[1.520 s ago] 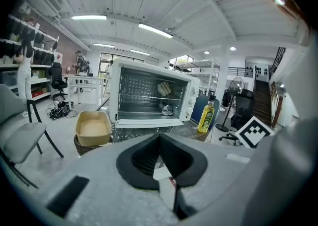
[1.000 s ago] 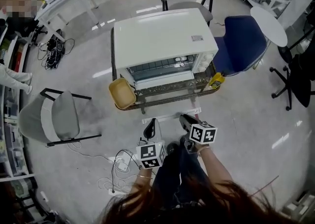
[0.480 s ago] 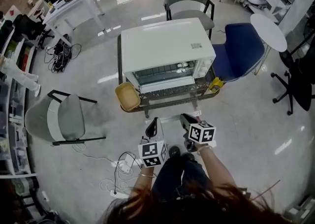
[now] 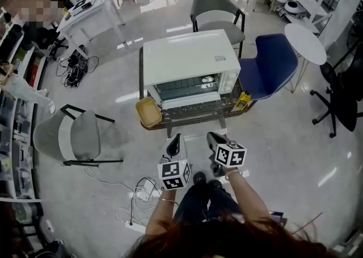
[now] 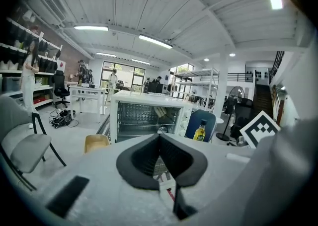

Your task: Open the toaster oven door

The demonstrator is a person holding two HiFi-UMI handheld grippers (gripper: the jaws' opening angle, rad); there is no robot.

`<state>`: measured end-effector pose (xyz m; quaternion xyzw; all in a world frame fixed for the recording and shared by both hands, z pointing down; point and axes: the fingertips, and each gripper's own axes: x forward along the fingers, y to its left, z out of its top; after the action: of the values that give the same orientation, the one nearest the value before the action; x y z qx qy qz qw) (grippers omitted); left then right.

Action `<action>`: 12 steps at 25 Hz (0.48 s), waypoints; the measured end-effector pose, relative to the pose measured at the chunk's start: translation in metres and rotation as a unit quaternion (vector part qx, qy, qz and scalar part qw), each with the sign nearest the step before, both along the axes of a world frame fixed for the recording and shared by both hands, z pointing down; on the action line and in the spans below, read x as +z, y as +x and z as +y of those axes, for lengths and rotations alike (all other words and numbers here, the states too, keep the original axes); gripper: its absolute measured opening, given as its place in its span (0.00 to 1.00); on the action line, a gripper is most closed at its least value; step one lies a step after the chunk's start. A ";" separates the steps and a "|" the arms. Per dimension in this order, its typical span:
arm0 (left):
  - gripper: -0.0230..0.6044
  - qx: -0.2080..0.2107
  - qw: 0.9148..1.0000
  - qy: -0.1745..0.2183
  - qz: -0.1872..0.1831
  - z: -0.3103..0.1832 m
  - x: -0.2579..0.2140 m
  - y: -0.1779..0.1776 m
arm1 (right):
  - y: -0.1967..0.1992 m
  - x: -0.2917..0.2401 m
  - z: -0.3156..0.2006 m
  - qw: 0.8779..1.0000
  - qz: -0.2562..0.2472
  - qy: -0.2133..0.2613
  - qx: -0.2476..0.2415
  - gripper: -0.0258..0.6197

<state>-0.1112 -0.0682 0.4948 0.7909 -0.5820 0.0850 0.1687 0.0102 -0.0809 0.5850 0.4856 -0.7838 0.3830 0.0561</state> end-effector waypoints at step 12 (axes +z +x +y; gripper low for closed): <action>0.06 0.013 0.999 0.029 -0.006 0.018 -0.040 0.011 | 0.007 -0.048 0.019 0.999 0.005 0.040 0.008 0.05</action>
<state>-0.1000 -0.0498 0.4543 0.8027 -0.5747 0.0753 0.1407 0.0176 -0.0618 0.5371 0.4961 -0.7940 0.3493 0.0377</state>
